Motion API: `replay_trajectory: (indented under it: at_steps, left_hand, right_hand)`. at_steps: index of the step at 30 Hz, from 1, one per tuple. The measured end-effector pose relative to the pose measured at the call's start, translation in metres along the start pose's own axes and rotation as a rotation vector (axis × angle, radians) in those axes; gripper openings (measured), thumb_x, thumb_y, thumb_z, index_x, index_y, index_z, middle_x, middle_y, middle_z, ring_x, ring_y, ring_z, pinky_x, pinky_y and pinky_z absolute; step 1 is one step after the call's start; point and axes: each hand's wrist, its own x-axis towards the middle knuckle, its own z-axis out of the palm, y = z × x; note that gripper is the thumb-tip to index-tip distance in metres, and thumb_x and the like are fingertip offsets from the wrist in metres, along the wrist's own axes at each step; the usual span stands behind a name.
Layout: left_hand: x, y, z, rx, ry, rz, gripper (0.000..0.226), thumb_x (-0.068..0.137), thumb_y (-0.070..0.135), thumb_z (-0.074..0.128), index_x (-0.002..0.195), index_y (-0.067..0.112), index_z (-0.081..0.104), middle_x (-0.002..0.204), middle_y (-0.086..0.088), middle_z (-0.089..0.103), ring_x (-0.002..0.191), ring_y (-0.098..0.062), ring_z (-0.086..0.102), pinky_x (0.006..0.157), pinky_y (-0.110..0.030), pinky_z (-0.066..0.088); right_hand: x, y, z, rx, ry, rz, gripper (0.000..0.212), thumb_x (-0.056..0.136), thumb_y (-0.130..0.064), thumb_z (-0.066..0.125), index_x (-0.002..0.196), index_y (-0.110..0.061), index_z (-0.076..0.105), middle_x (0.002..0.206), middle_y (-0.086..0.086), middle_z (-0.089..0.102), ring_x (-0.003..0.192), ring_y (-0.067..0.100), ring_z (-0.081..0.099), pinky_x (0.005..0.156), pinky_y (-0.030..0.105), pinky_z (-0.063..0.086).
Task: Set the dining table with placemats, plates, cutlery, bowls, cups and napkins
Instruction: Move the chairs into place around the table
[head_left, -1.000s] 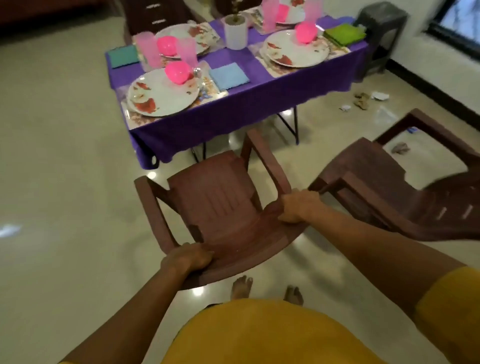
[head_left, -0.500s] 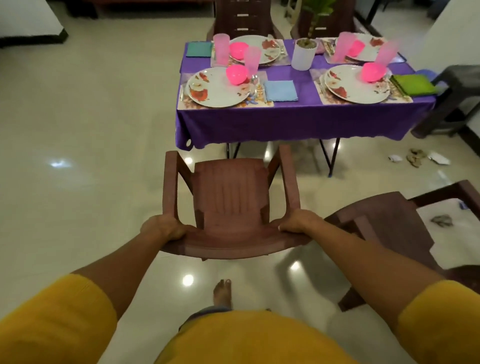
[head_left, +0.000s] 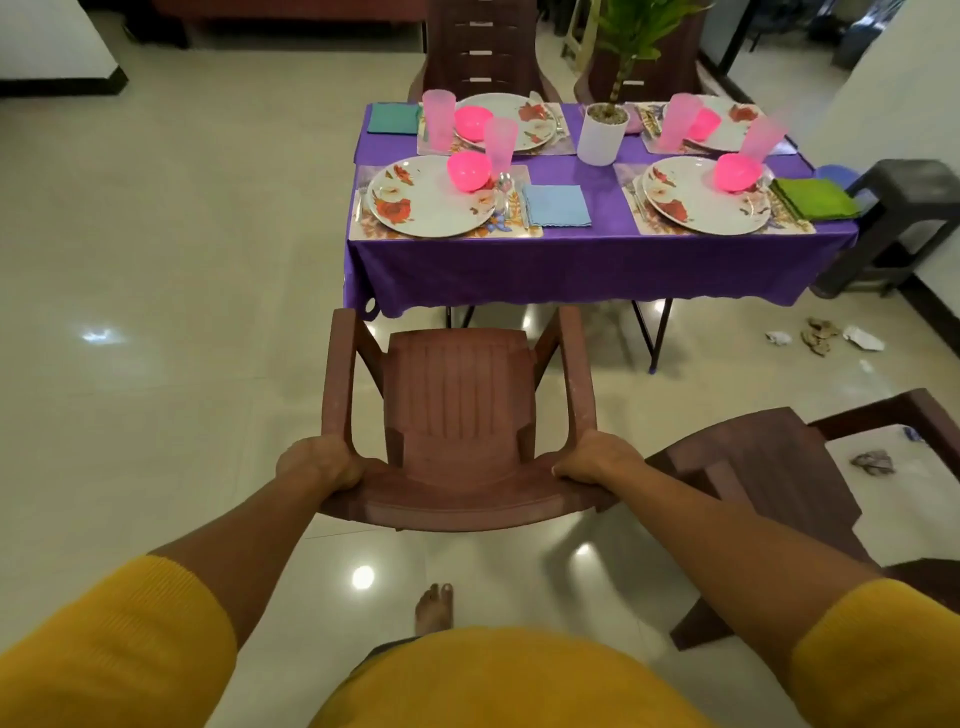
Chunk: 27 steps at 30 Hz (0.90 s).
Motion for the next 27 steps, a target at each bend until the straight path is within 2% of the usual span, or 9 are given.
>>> replay_trajectory:
  at_steps: [3, 7, 11, 14, 17, 20, 24, 27]
  left_hand:
    - [0.015, -0.001, 0.005, 0.019, -0.001, 0.008, 0.103, 0.044, 0.107, 0.054, 0.106, 0.026, 0.068, 0.085, 0.0, 0.07, 0.071, -0.02, 0.068, 0.063, -0.033, 0.054]
    - [0.011, 0.005, -0.002, 0.061, 0.02, 0.019, 0.094, 0.057, 0.102, 0.056, 0.108, 0.024, 0.068, 0.086, 0.0, 0.068, 0.068, -0.018, 0.064, 0.055, -0.032, 0.044]
    - [0.009, 0.01, -0.002, 0.163, 0.07, 0.075, 0.082, 0.066, 0.1, 0.052, 0.099, 0.027, 0.069, 0.086, 0.002, 0.067, 0.07, -0.016, 0.062, 0.066, -0.032, 0.051]
    - [0.005, 0.013, -0.003, 0.311, 0.168, 0.198, 0.066, 0.085, 0.086, 0.049, 0.103, 0.026, 0.071, 0.092, 0.002, 0.069, 0.08, -0.019, 0.067, 0.077, -0.034, 0.056]
    - [-0.007, 0.026, -0.01, 0.361, 0.229, 0.35, 0.048, 0.097, 0.064, 0.052, 0.108, 0.02, 0.067, 0.099, 0.0, 0.067, 0.091, -0.022, 0.067, 0.081, -0.035, 0.054]
    - [-0.02, 0.049, -0.014, 0.224, 0.253, 0.487, 0.039, 0.099, 0.054, 0.05, 0.101, 0.019, 0.066, 0.1, -0.001, 0.071, 0.089, -0.023, 0.069, 0.075, -0.033, 0.055]
    - [-0.043, 0.08, -0.013, -0.021, 0.261, 0.64, 0.032, 0.099, 0.05, 0.057, 0.084, 0.023, 0.062, 0.077, 0.006, 0.065, 0.071, -0.016, 0.064, 0.064, -0.031, 0.053]
    - [-0.062, 0.1, -0.016, -0.209, 0.27, 0.837, 0.021, 0.1, 0.039, 0.06, 0.095, 0.024, 0.074, 0.083, 0.012, 0.071, 0.074, -0.008, 0.066, 0.067, -0.028, 0.053]
  right_hand:
    - [0.006, -0.001, -0.003, 0.0, 0.004, 0.011, 0.039, 0.077, -0.05, 0.07, 0.098, -0.018, 0.069, 0.09, 0.001, 0.068, 0.078, 0.016, 0.065, 0.067, 0.03, 0.051]
    - [0.012, -0.003, -0.003, -0.013, 0.019, 0.018, 0.039, 0.076, -0.049, 0.07, 0.099, -0.018, 0.067, 0.089, 0.0, 0.067, 0.08, 0.018, 0.065, 0.066, 0.03, 0.05]
    - [0.012, -0.006, -0.002, -0.115, 0.063, 0.017, 0.037, 0.081, -0.055, 0.064, 0.098, -0.023, 0.066, 0.088, -0.003, 0.064, 0.08, 0.018, 0.062, 0.068, 0.031, 0.048]
    - [0.01, -0.011, 0.001, -0.228, 0.198, -0.006, 0.043, 0.085, -0.066, 0.059, 0.103, -0.027, 0.064, 0.091, -0.004, 0.061, 0.078, 0.018, 0.06, 0.069, 0.032, 0.049]
    - [0.005, -0.017, -0.001, -0.272, 0.298, -0.086, 0.032, 0.091, -0.05, 0.059, 0.109, -0.024, 0.066, 0.101, 0.001, 0.064, 0.086, 0.023, 0.06, 0.072, 0.033, 0.046]
    - [-0.003, -0.019, -0.006, -0.23, 0.305, -0.142, 0.025, 0.093, -0.044, 0.056, 0.104, -0.022, 0.063, 0.105, 0.003, 0.065, 0.087, 0.024, 0.057, 0.073, 0.034, 0.043]
    - [-0.019, -0.014, -0.012, -0.09, 0.329, -0.176, 0.029, 0.091, -0.048, 0.056, 0.103, -0.023, 0.064, 0.101, 0.003, 0.063, 0.091, 0.026, 0.061, 0.073, 0.033, 0.044]
    - [-0.036, -0.006, -0.011, 0.014, 0.407, -0.162, 0.027, 0.089, -0.046, 0.058, 0.102, -0.025, 0.069, 0.094, 0.001, 0.063, 0.094, 0.027, 0.065, 0.069, 0.032, 0.042]
